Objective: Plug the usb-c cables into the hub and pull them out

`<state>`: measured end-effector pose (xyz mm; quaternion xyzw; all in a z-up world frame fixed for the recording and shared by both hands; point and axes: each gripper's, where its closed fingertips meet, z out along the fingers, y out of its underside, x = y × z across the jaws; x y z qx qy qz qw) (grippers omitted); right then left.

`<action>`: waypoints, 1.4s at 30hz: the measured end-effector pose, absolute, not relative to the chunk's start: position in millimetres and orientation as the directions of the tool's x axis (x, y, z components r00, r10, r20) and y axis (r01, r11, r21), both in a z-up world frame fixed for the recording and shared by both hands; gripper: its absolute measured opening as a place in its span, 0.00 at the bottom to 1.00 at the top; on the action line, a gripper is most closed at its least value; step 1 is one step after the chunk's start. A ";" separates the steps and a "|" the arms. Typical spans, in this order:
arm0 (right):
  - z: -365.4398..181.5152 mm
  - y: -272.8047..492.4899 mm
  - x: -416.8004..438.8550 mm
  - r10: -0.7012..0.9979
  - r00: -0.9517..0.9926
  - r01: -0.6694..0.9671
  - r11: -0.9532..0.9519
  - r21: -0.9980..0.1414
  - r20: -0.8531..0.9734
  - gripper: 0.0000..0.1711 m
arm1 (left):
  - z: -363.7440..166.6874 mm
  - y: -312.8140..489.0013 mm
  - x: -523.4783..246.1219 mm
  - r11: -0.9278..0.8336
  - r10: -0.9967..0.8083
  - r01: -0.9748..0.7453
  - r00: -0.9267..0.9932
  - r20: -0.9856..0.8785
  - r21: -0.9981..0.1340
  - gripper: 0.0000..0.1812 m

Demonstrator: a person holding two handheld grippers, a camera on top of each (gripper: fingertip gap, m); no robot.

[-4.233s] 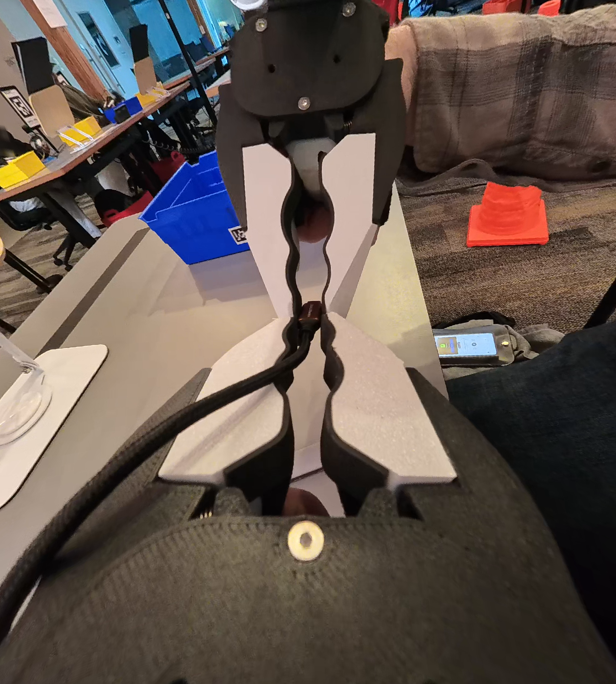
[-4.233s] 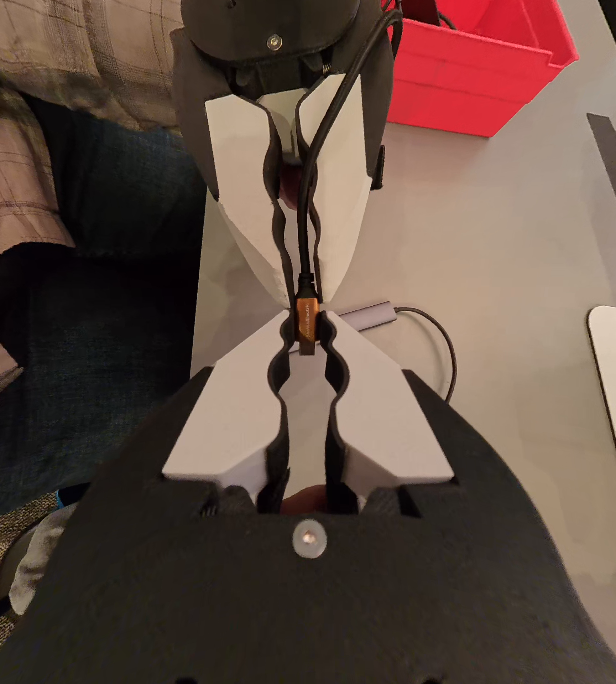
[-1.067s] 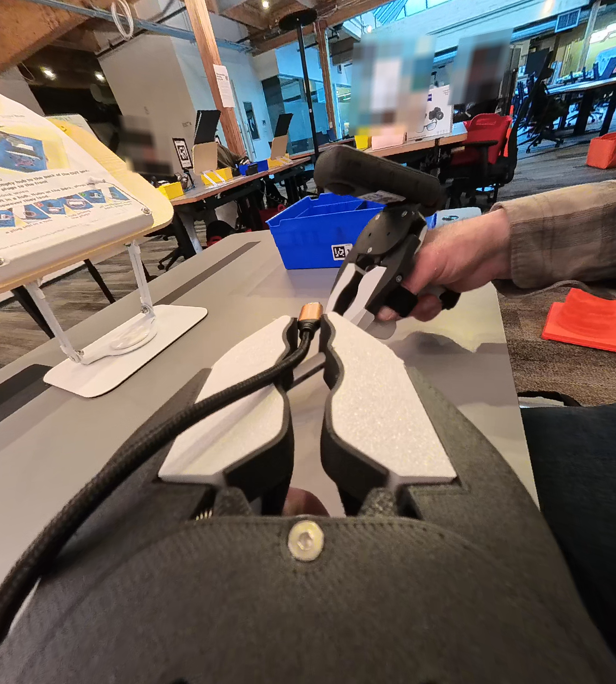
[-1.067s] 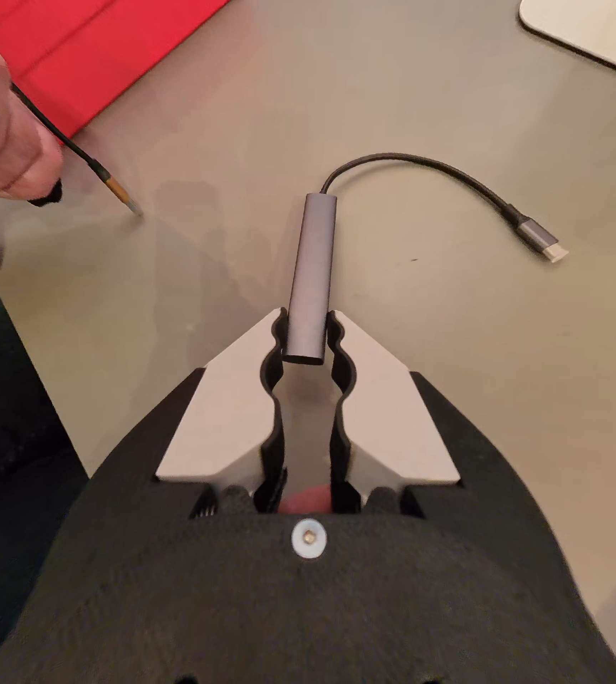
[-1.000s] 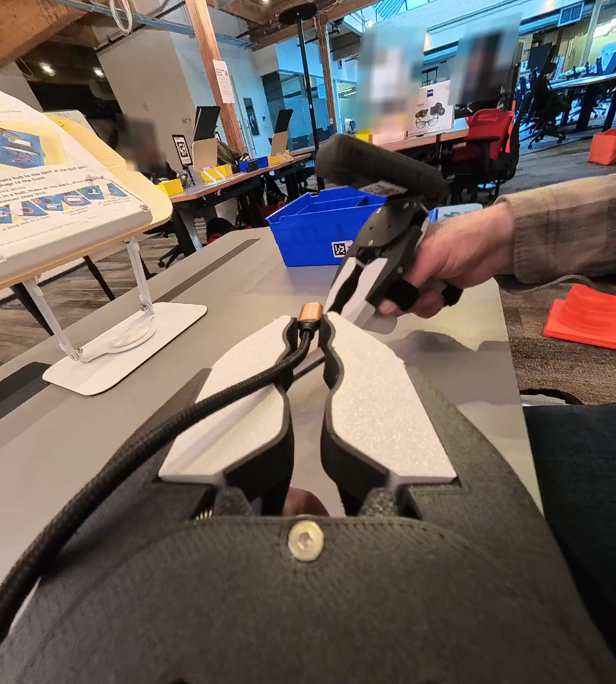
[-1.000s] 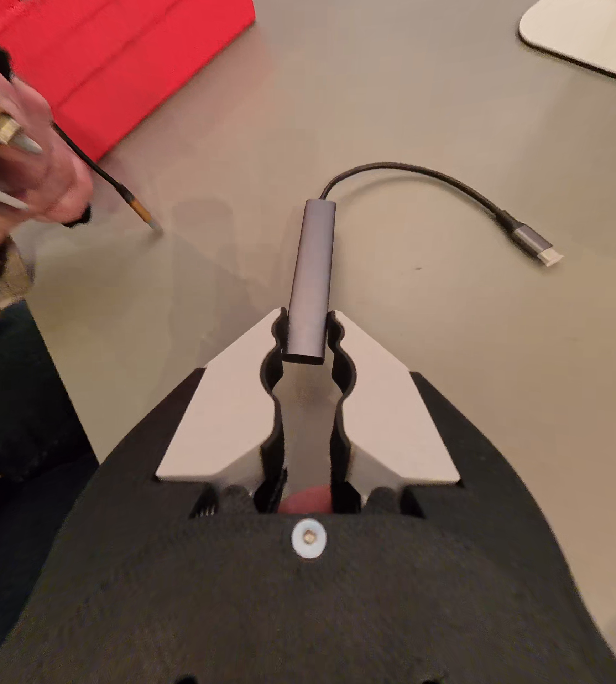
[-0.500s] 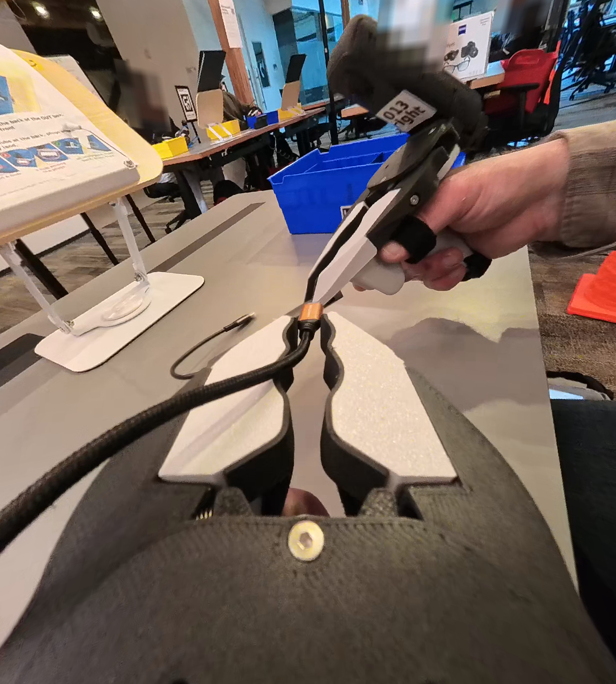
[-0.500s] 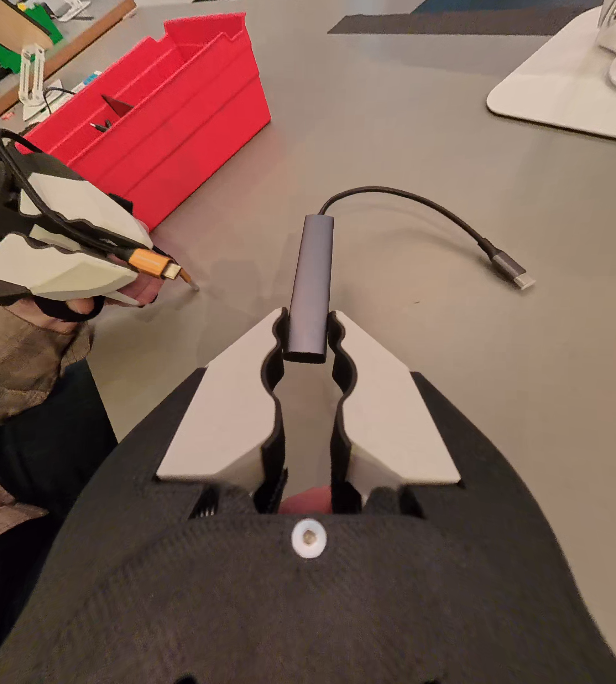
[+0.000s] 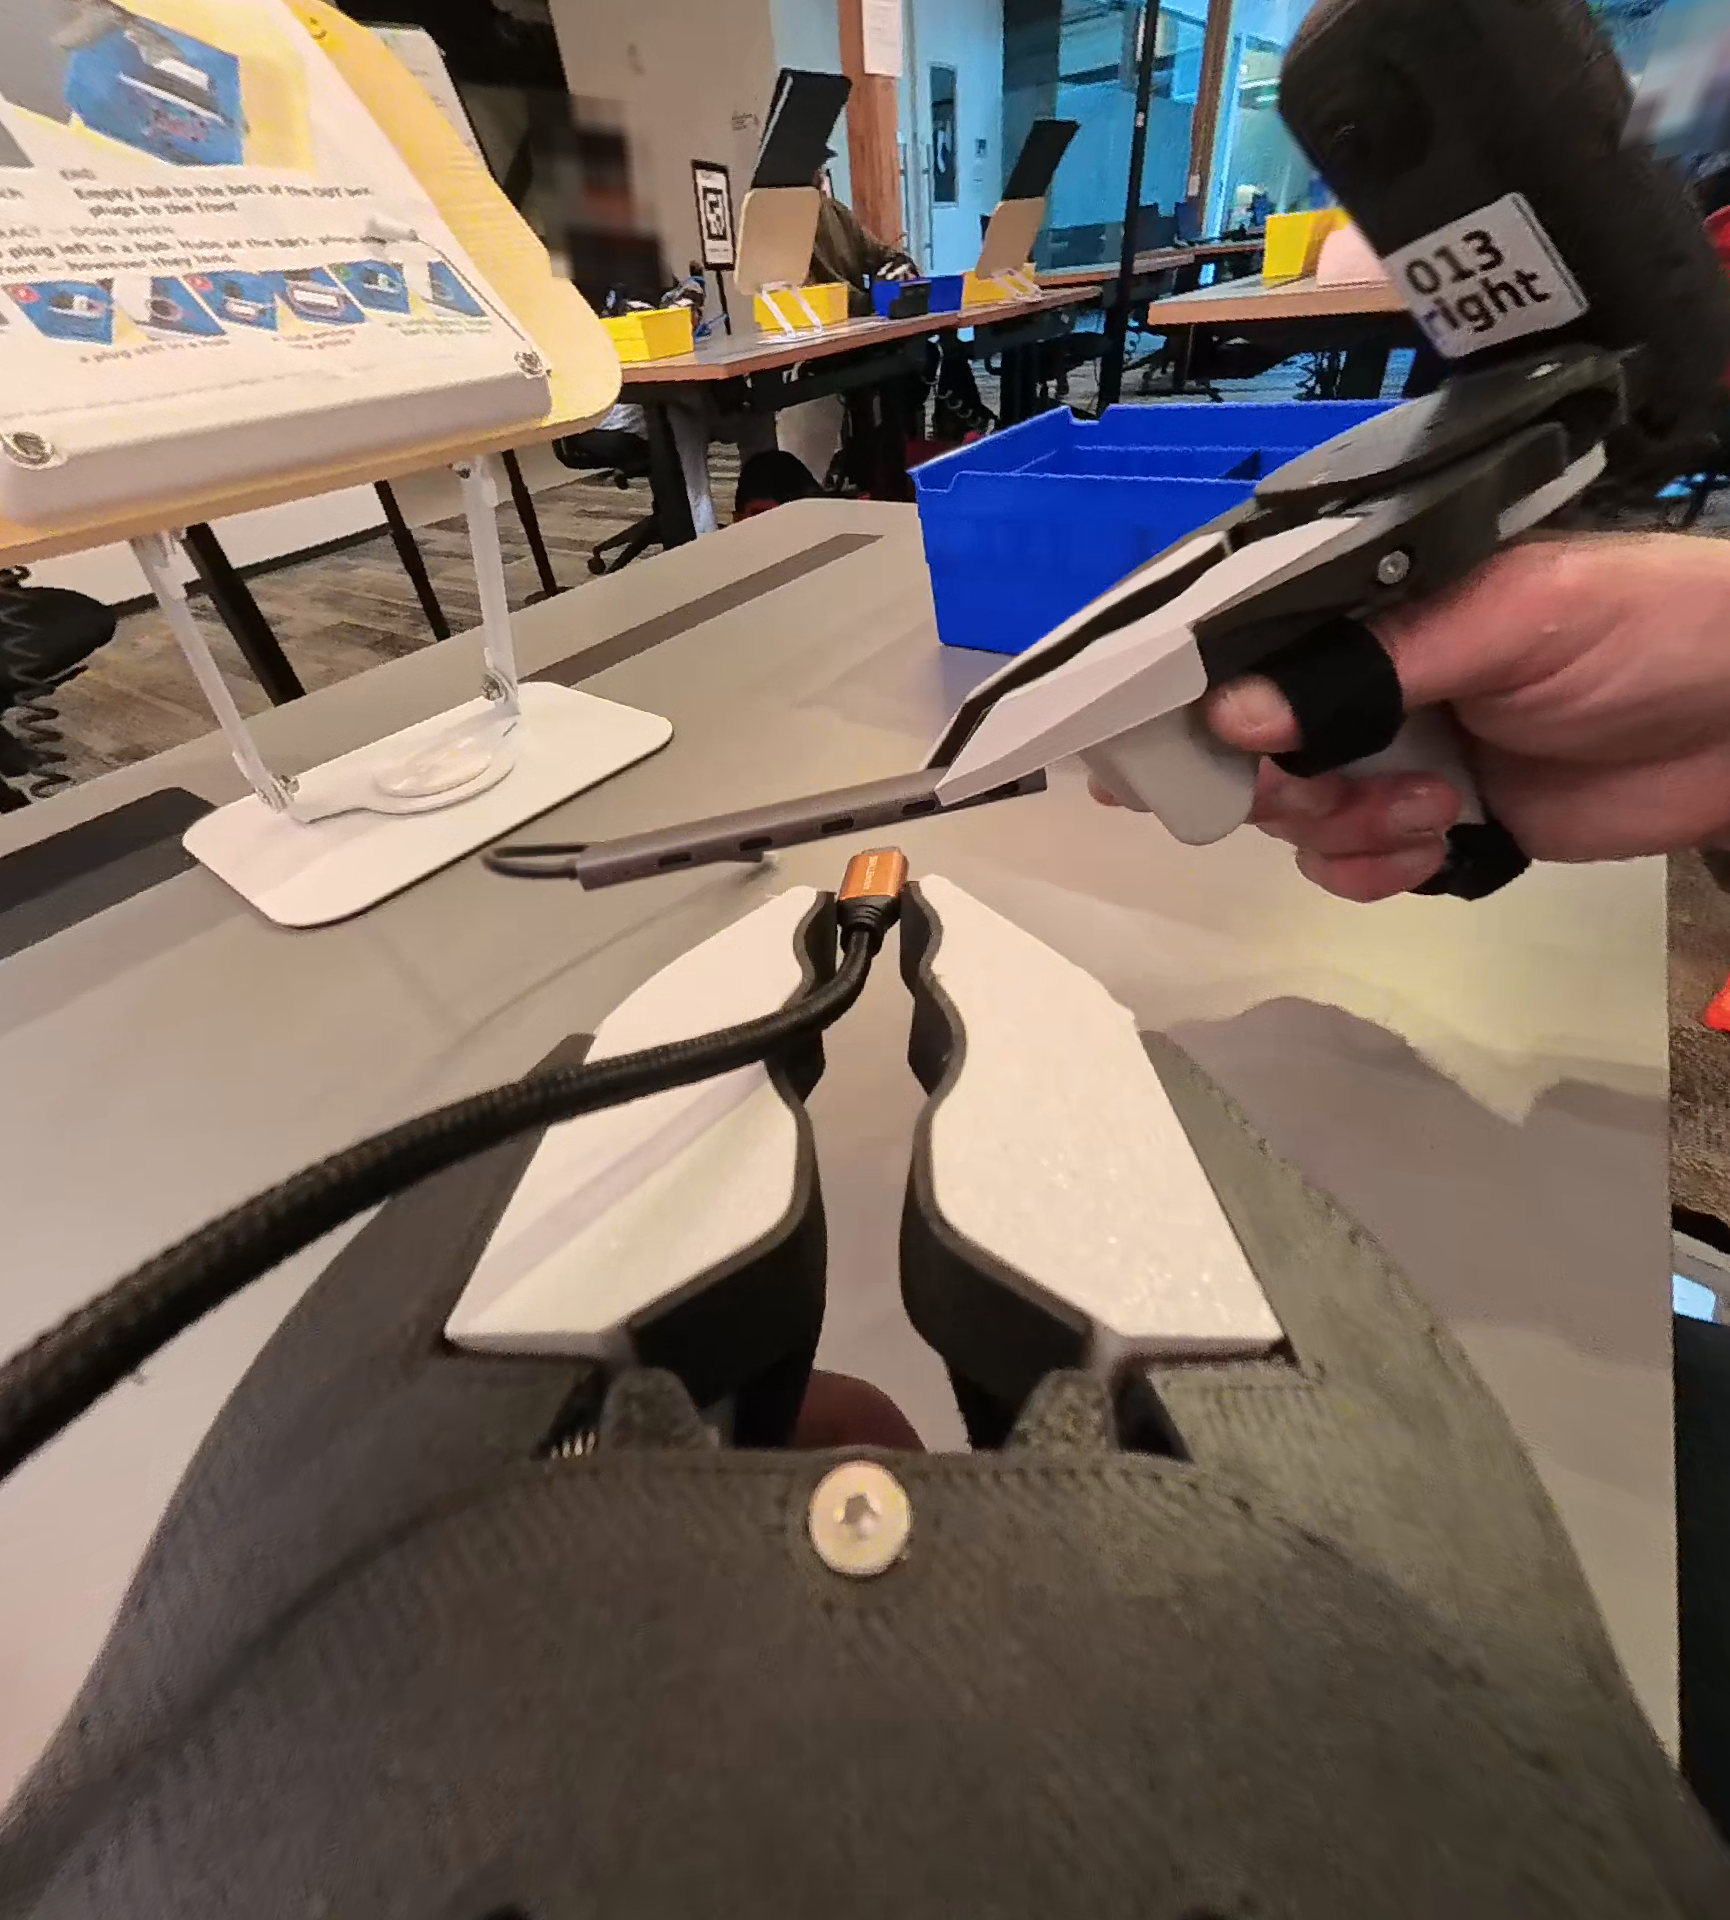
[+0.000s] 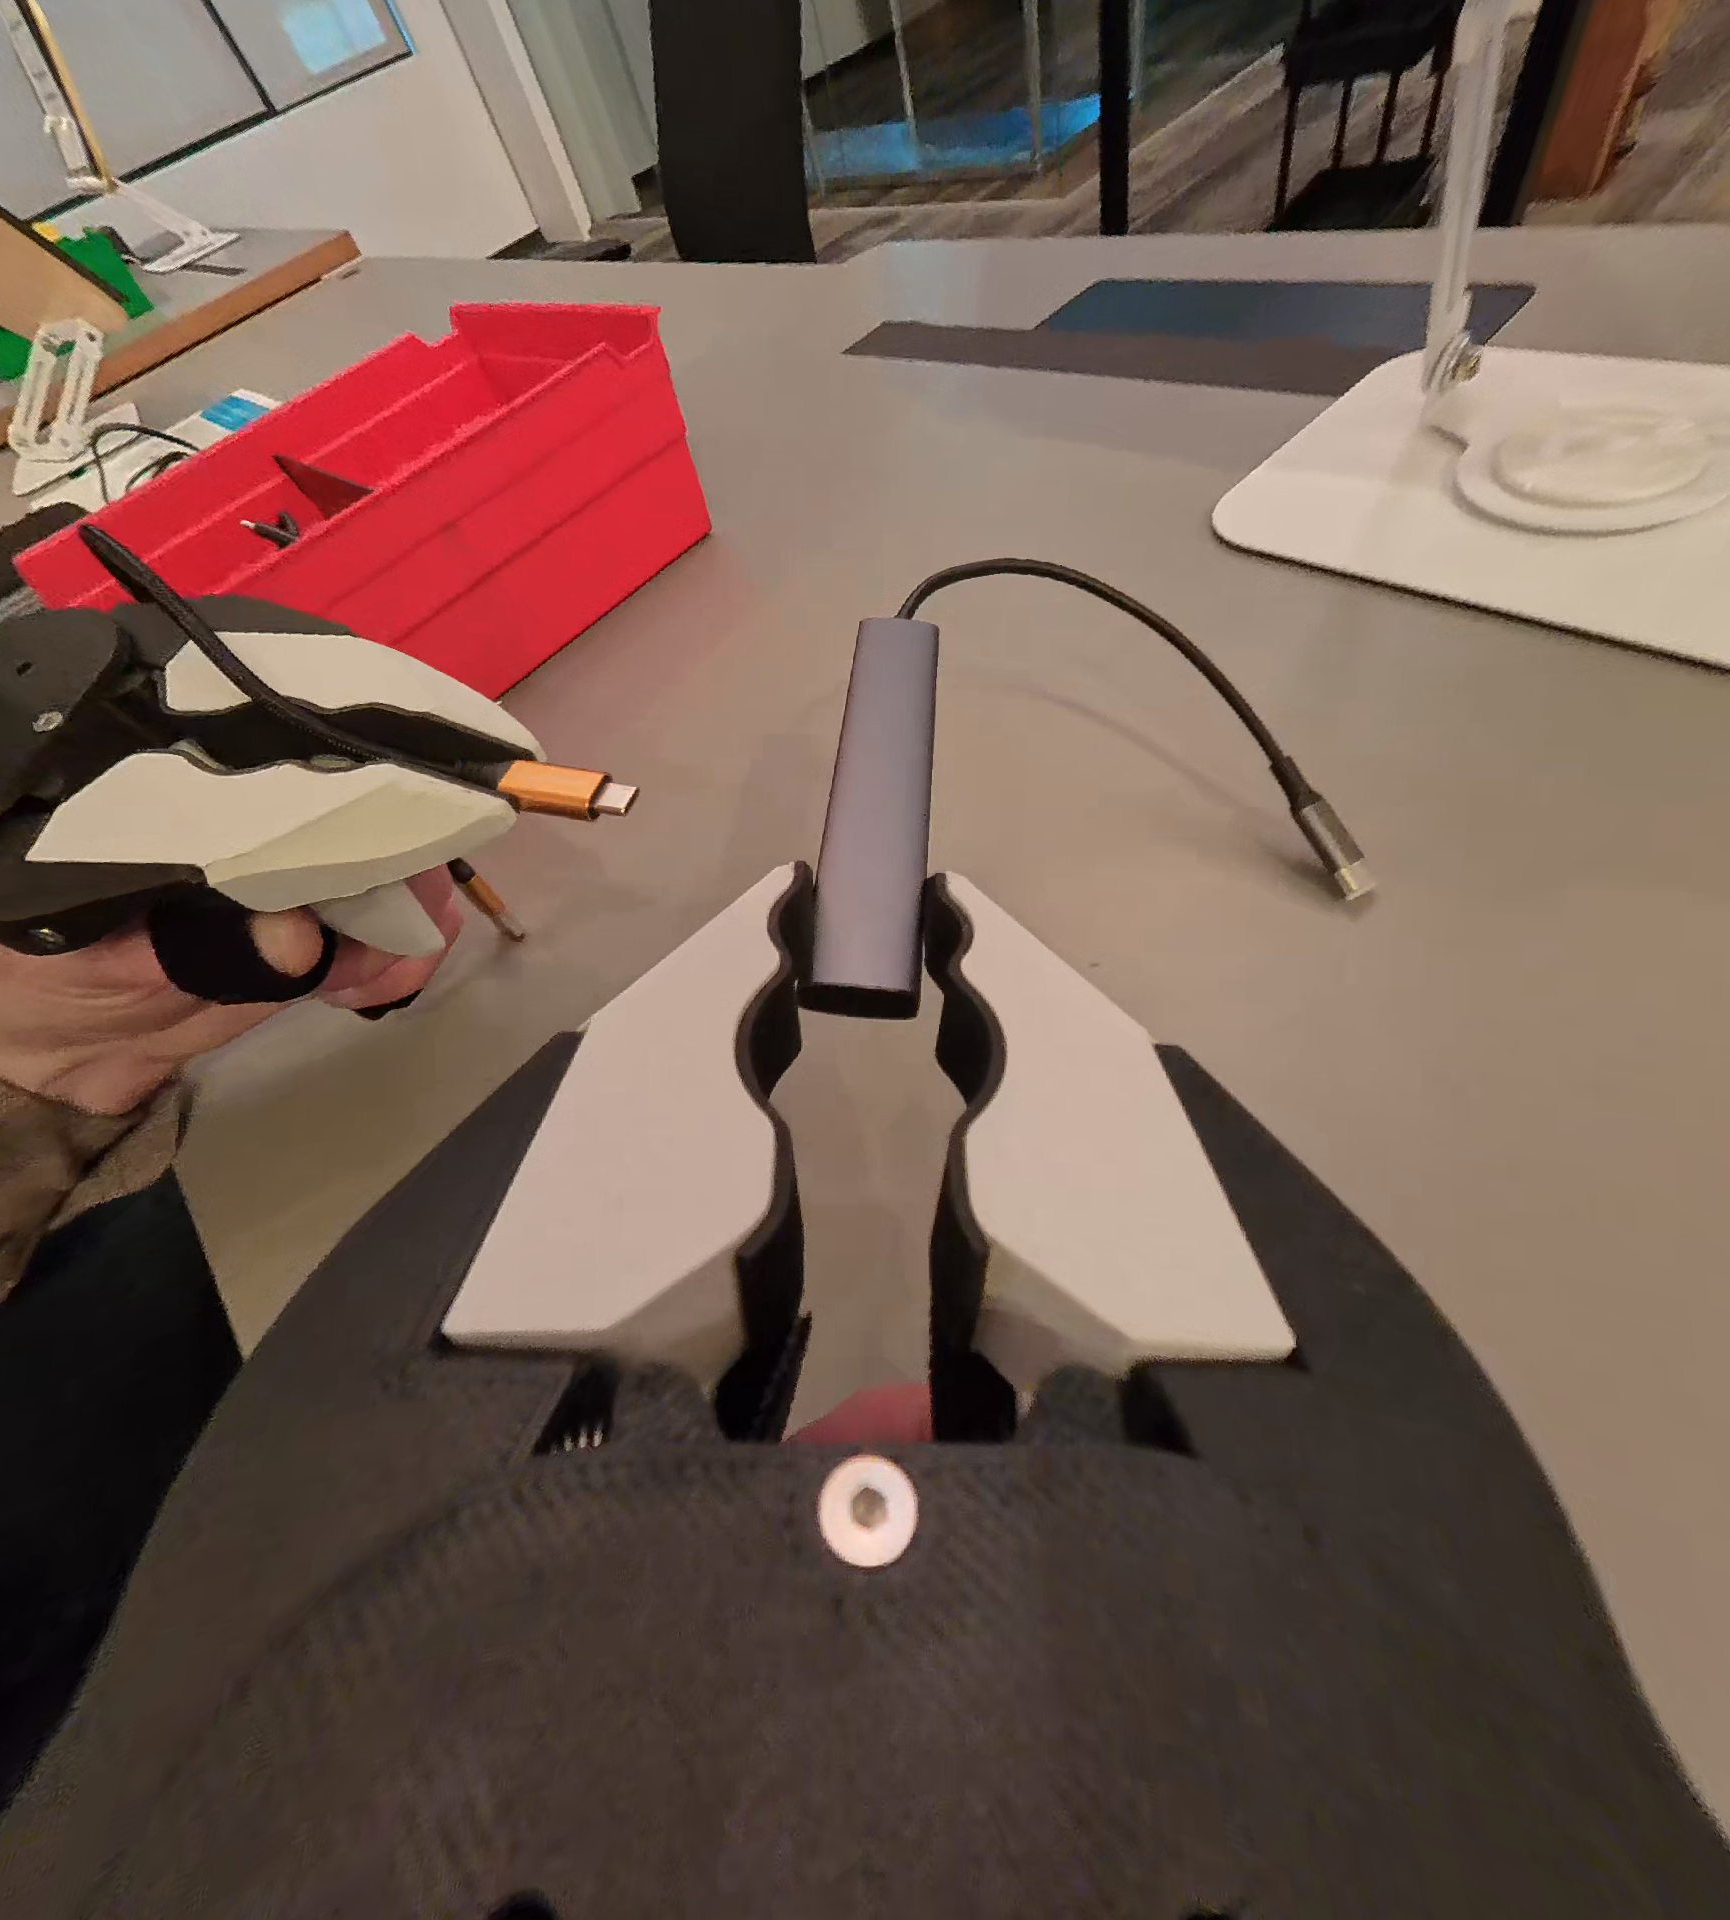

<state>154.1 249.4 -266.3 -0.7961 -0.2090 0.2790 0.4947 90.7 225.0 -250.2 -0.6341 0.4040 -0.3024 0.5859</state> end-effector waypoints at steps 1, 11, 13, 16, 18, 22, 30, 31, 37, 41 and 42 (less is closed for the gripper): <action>-264.4 250.5 155.0 0.605 0.767 0.064 -0.407 -0.911 -0.216 0.11 | -250.0 225.9 91.5 0.010 -0.864 -0.157 0.496 -0.088 -0.988 0.06; -244.7 256.0 160.1 0.547 0.837 0.155 -0.274 -0.949 -0.021 0.11 | -243.7 233.4 93.6 -0.003 -0.839 -0.133 0.540 -0.070 -0.991 0.06; -240.7 256.1 160.3 0.540 0.842 0.145 -0.261 -0.954 -0.019 0.11 | -241.2 235.5 93.8 0.005 -0.831 -0.133 0.550 -0.077 -0.991 0.06; -236.1 255.8 158.9 0.533 0.846 0.134 -0.245 -0.960 -0.019 0.11 | -236.6 239.7 93.7 0.000 -0.821 -0.116 0.567 -0.066 -0.993 0.06; -234.2 254.5 155.1 0.543 0.840 0.130 -0.239 -0.962 -0.021 0.11 | -233.7 241.1 94.9 0.003 -0.820 -0.108 0.568 -0.065 -0.994 0.06; -231.1 252.5 149.2 0.561 0.827 0.116 -0.241 -0.964 -0.040 0.11 | -228.6 244.5 96.8 0.013 -0.814 -0.099 0.577 -0.068 -0.995 0.06; -225.8 250.6 144.4 0.574 0.814 0.071 -0.250 -0.966 -0.089 0.11 | -224.8 248.8 99.8 0.034 -0.796 -0.083 0.601 -0.077 -0.996 0.06; -224.6 250.5 143.9 0.575 0.813 0.060 -0.249 -0.967 -0.098 0.11 | -224.1 249.0 100.0 0.037 -0.794 -0.079 0.603 -0.077 -0.996 0.06; -221.8 248.8 140.7 0.588 0.800 0.043 -0.255 -0.966 -0.120 0.11 | -220.8 250.3 99.7 0.051 -0.793 -0.060 0.604 -0.077 -0.997 0.06; -221.6 247.3 137.1 0.600 0.789 0.038 -0.263 -0.964 -0.132 0.11 | -219.7 249.9 100.1 0.074 -0.790 -0.072 0.604 -0.103 -0.995 0.06; -221.5 247.0 136.3 0.603 0.787 0.039 -0.263 -0.964 -0.132 0.11 | -219.6 250.1 100.1 0.077 -0.788 -0.074 0.606 -0.106 -0.994 0.06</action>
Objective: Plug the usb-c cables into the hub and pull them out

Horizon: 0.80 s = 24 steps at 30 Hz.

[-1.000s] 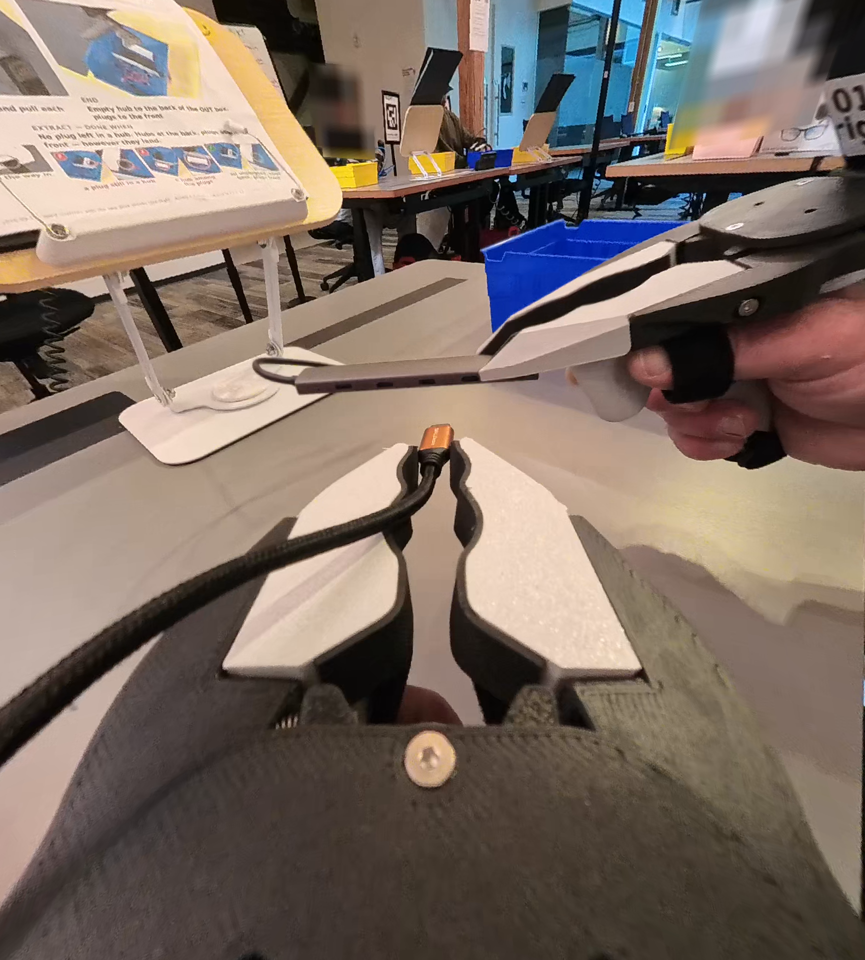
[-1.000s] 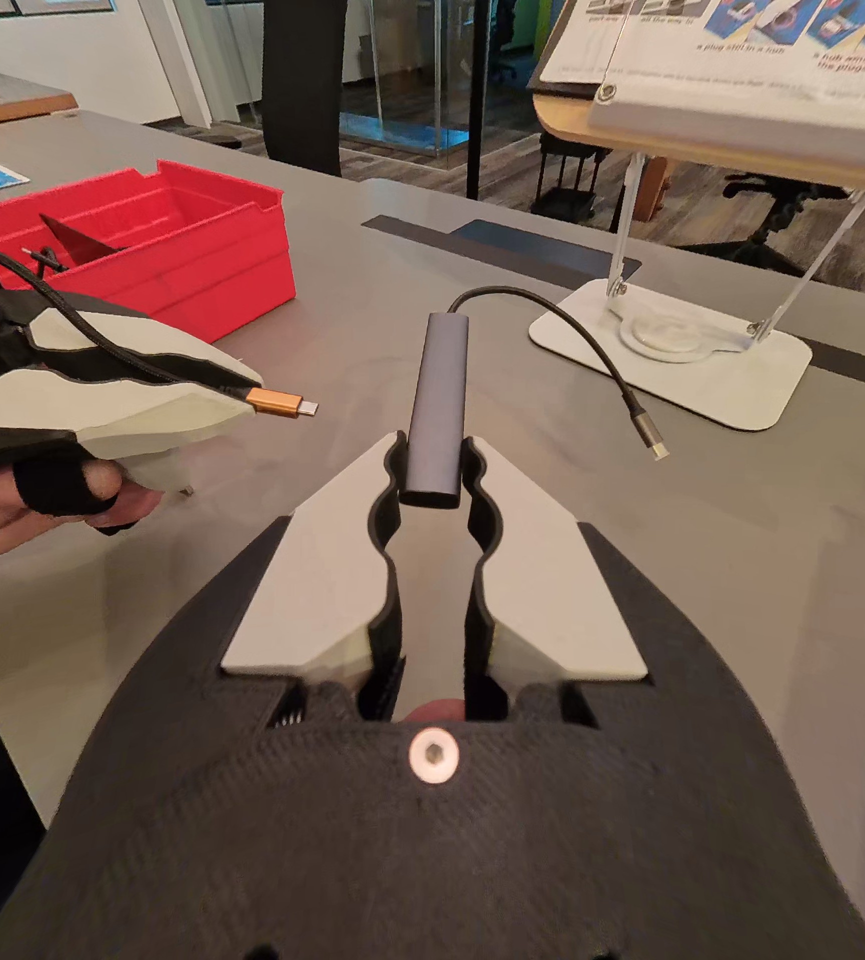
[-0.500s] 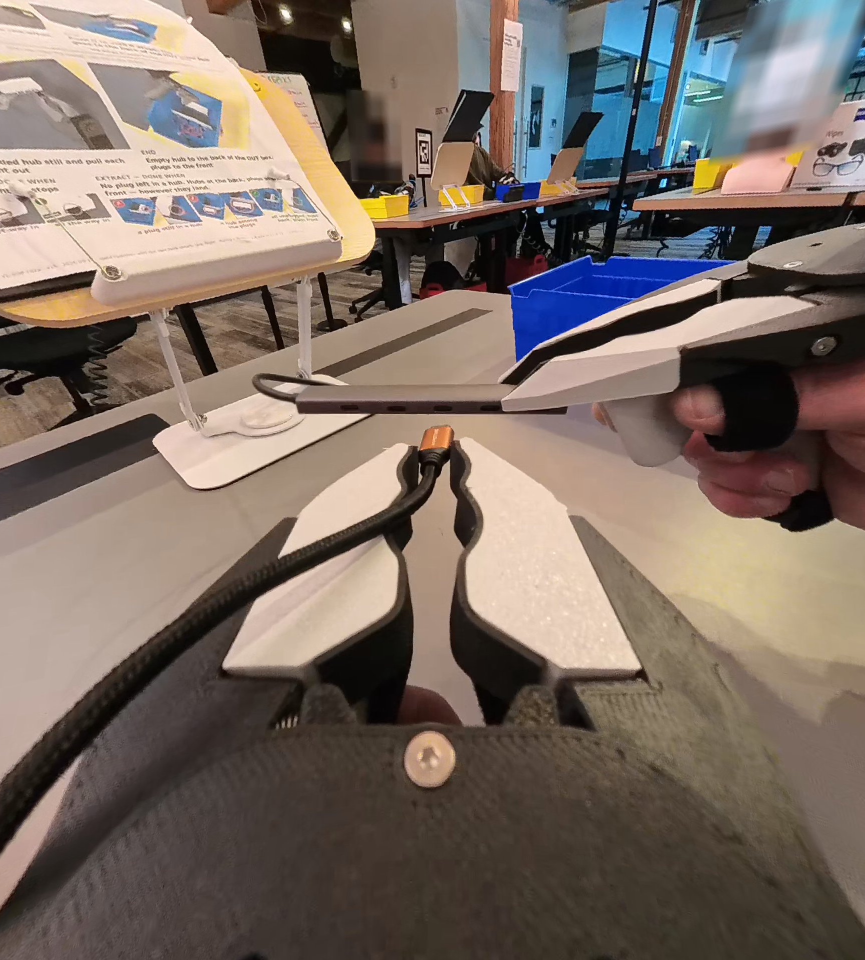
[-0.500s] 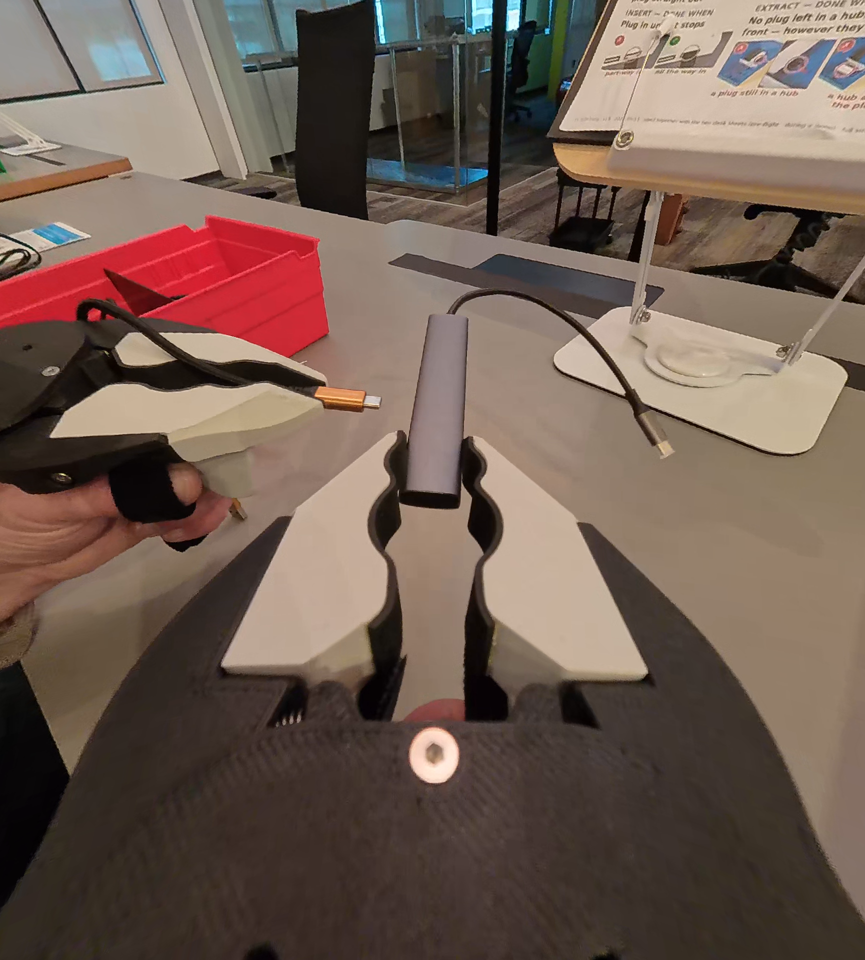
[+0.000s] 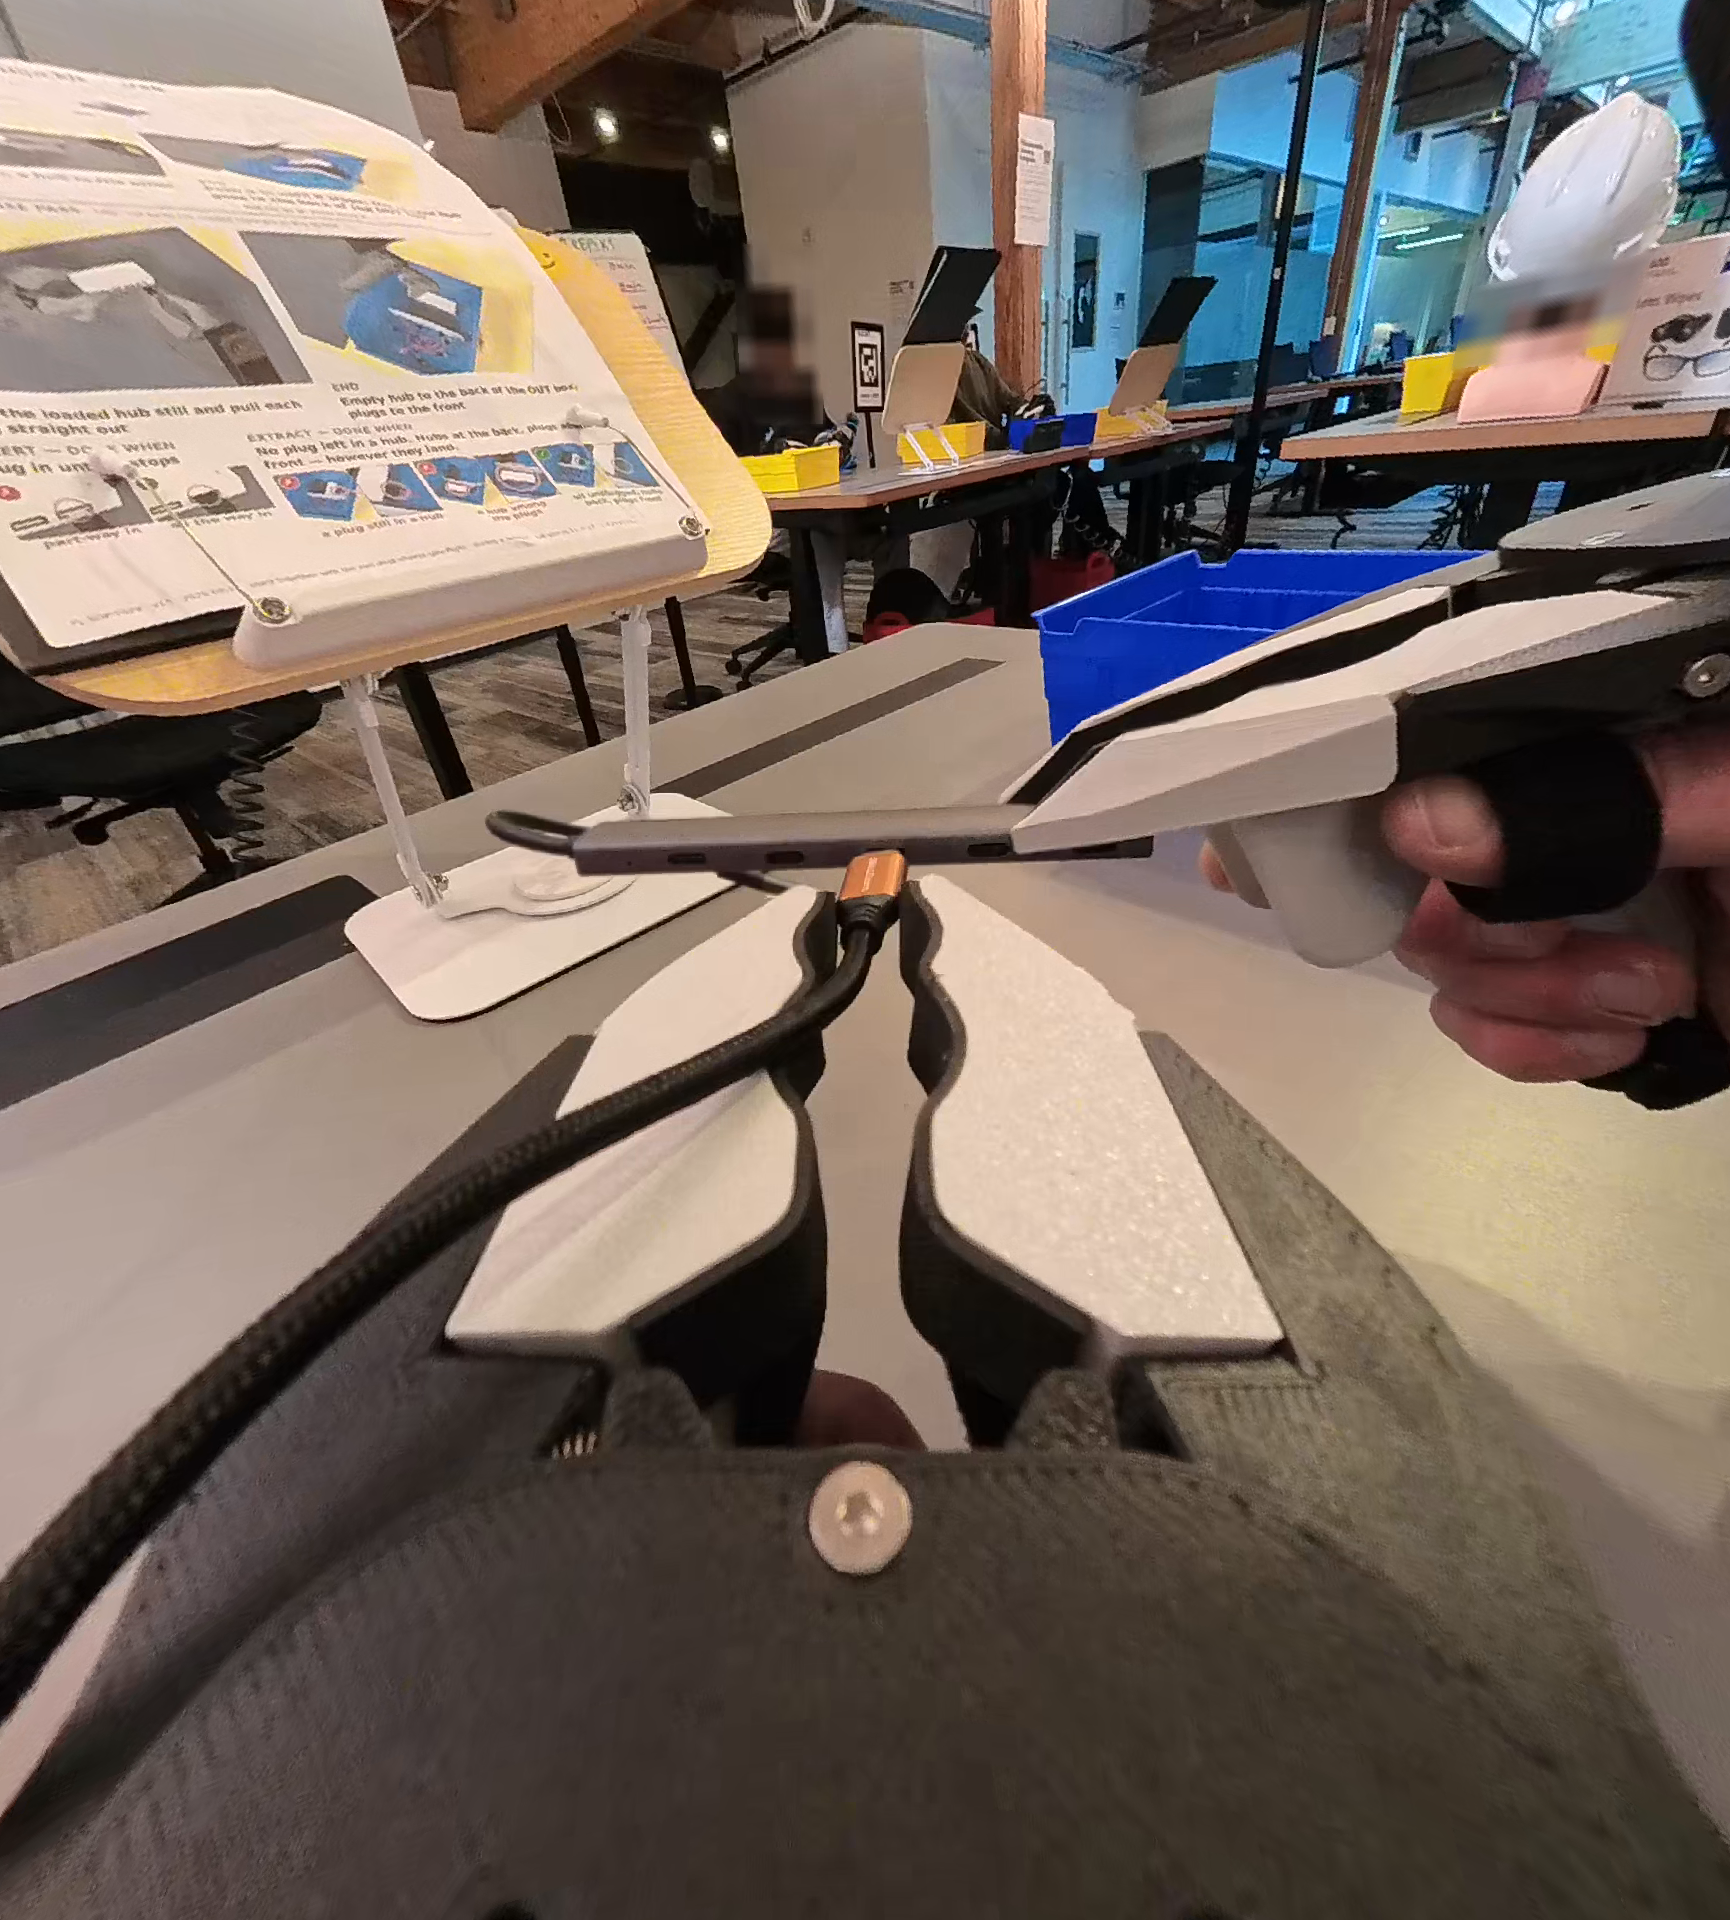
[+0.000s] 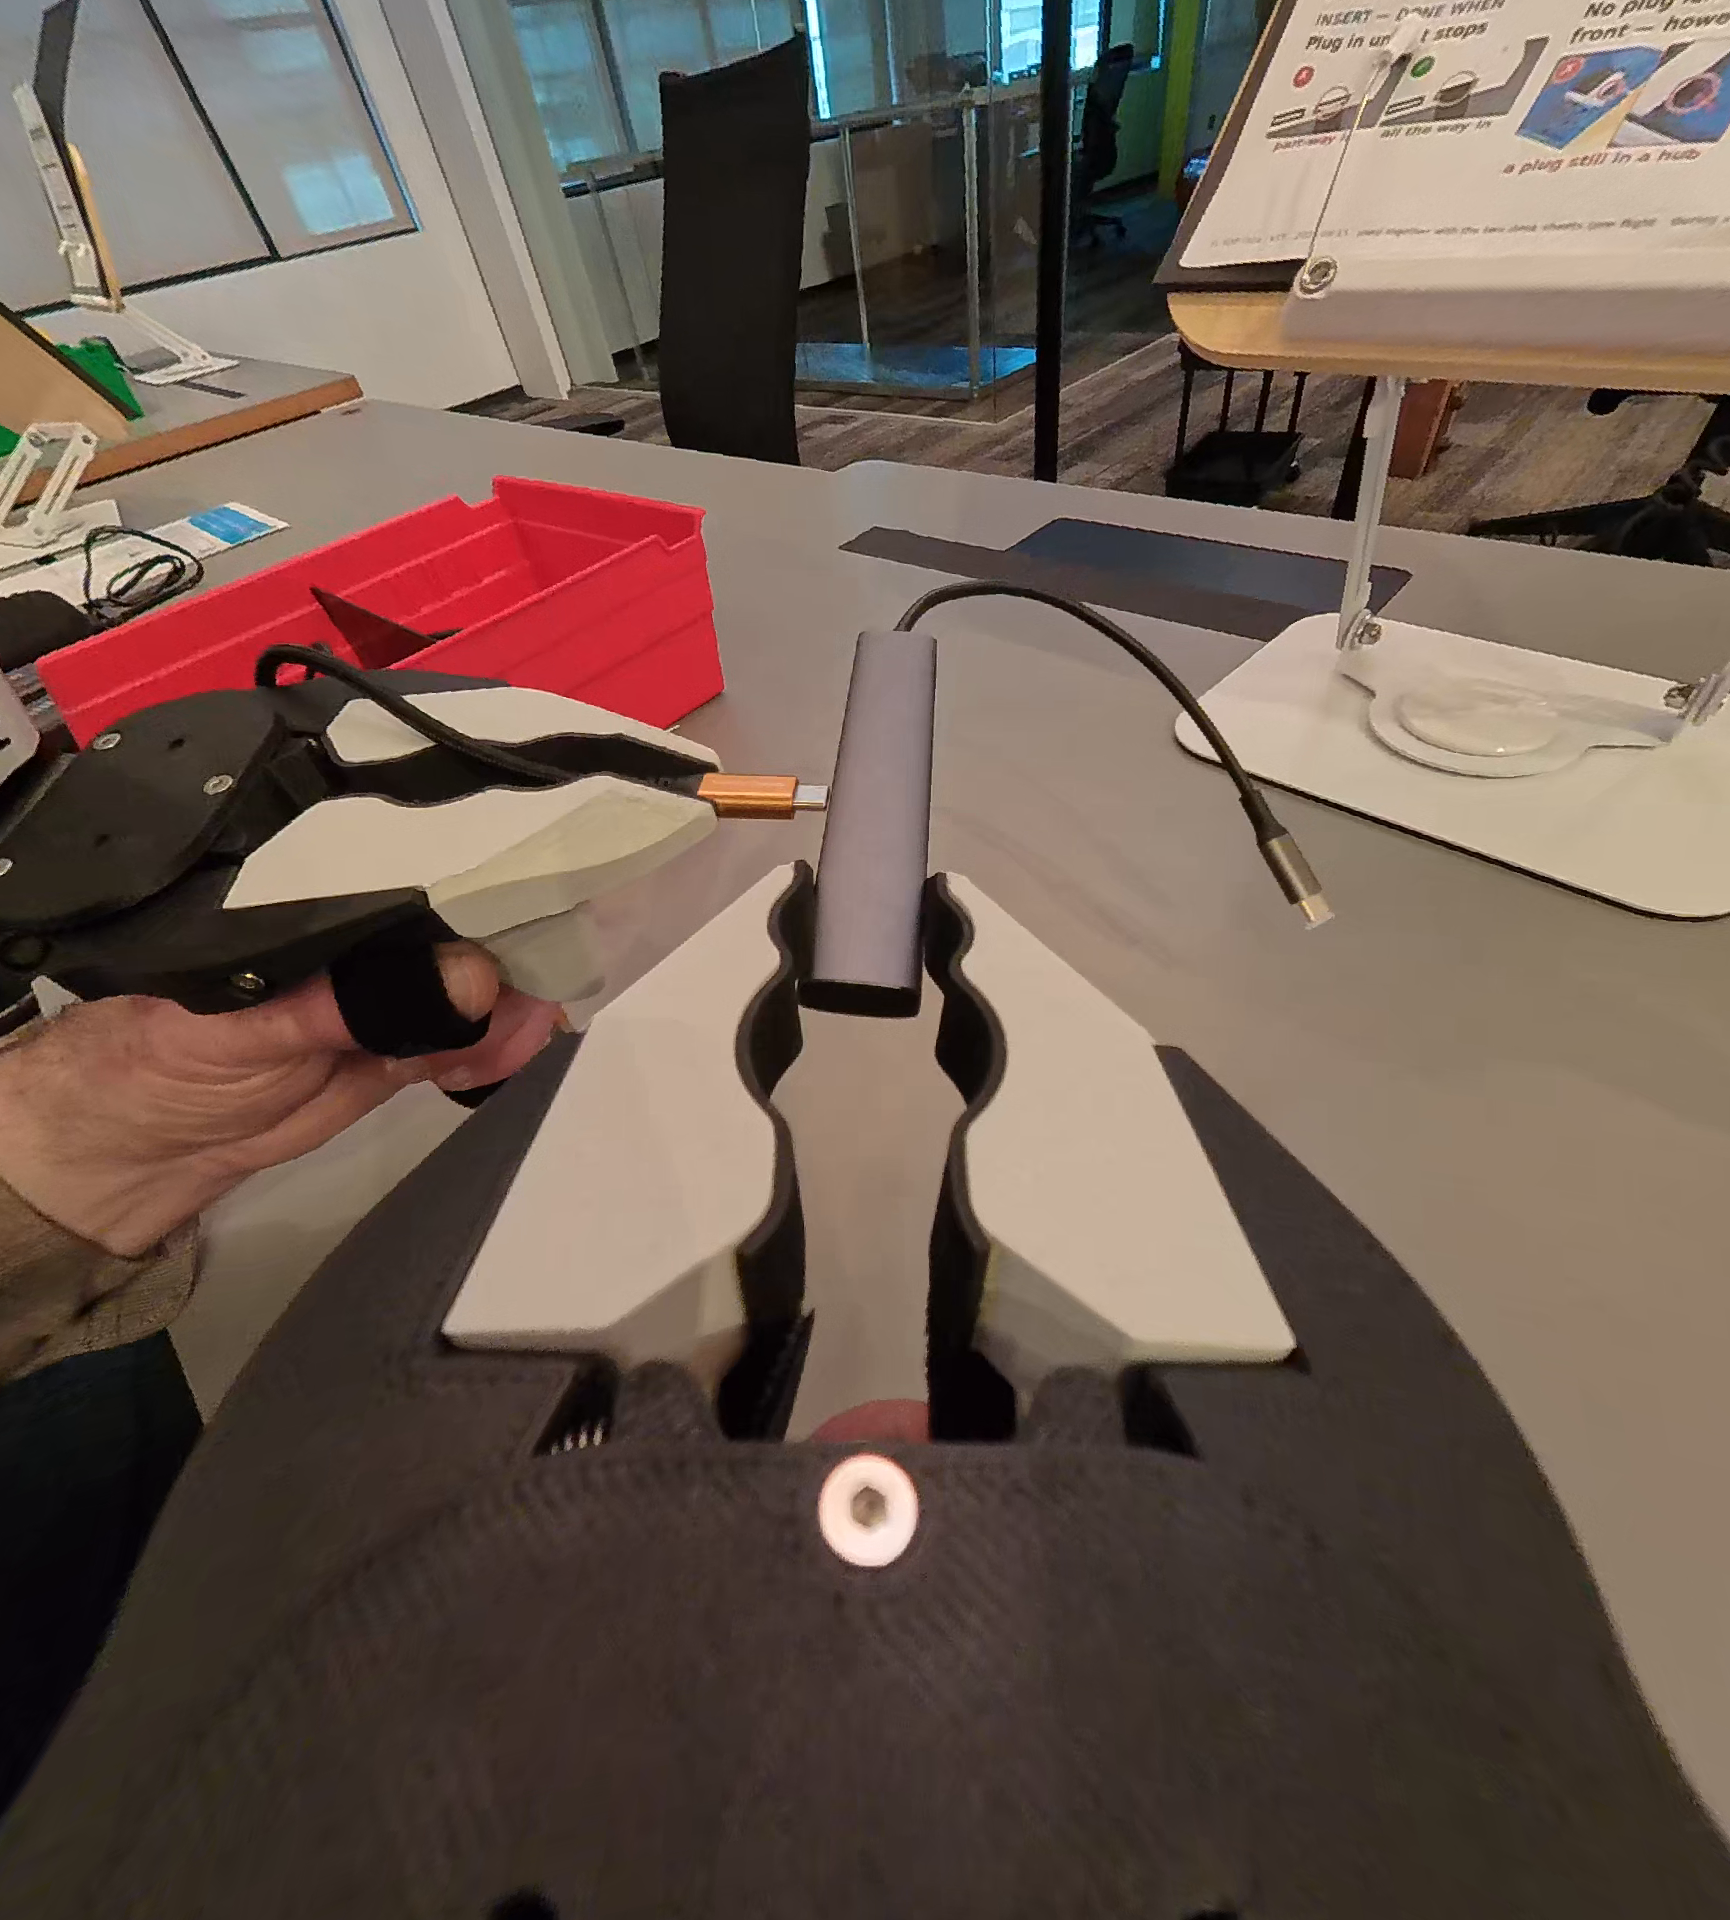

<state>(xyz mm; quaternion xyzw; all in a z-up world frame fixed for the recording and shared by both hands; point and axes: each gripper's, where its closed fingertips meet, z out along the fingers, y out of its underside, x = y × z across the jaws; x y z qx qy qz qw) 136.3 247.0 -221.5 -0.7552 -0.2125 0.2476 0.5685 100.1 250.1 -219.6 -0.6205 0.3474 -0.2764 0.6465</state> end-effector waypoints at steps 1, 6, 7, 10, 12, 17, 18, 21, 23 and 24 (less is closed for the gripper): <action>-221.4 246.7 135.7 0.604 0.786 0.040 -0.263 -0.964 -0.132 0.11 | -219.0 249.9 100.1 0.081 -0.789 -0.072 0.605 -0.109 -0.994 0.06; -221.0 246.4 135.8 0.607 0.782 0.035 -0.268 -0.963 -0.141 0.11 | -219.4 249.3 100.4 0.087 -0.792 -0.074 0.600 -0.114 -0.994 0.06; -221.2 246.3 135.4 0.609 0.781 0.036 -0.268 -0.963 -0.140 0.11 | -219.6 249.4 100.6 0.087 -0.791 -0.075 0.601 -0.115 -0.993 0.06; -221.2 245.8 135.0 0.613 0.776 0.036 -0.272 -0.962 -0.144 0.11 | -219.3 249.0 100.6 0.093 -0.791 -0.077 0.600 -0.121 -0.993 0.06; -221.2 245.5 134.8 0.618 0.772 0.034 -0.275 -0.961 -0.149 0.11 | -219.2 248.7 100.4 0.095 -0.794 -0.079 0.595 -0.123 -0.992 0.06; -220.4 243.7 134.0 0.634 0.759 0.042 -0.272 -0.961 -0.146 0.11 | -219.1 247.4 100.4 0.103 -0.801 -0.084 0.584 -0.132 -0.991 0.06; -220.1 243.2 133.2 0.638 0.757 0.047 -0.270 -0.962 -0.142 0.11 | -219.1 247.2 100.5 0.104 -0.802 -0.085 0.582 -0.134 -0.991 0.06; -219.7 242.8 132.5 0.642 0.758 0.067 -0.260 -0.963 -0.120 0.11 | -218.3 247.0 100.4 0.110 -0.803 -0.090 0.579 -0.142 -0.990 0.06; -218.9 242.1 132.3 0.648 0.752 0.068 -0.257 -0.964 -0.120 0.11 | -217.9 246.4 100.0 0.112 -0.809 -0.094 0.570 -0.145 -0.989 0.06; -218.6 242.0 132.3 0.650 0.751 0.070 -0.254 -0.965 -0.117 0.11 | -217.4 246.2 99.9 0.113 -0.810 -0.095 0.567 -0.148 -0.989 0.06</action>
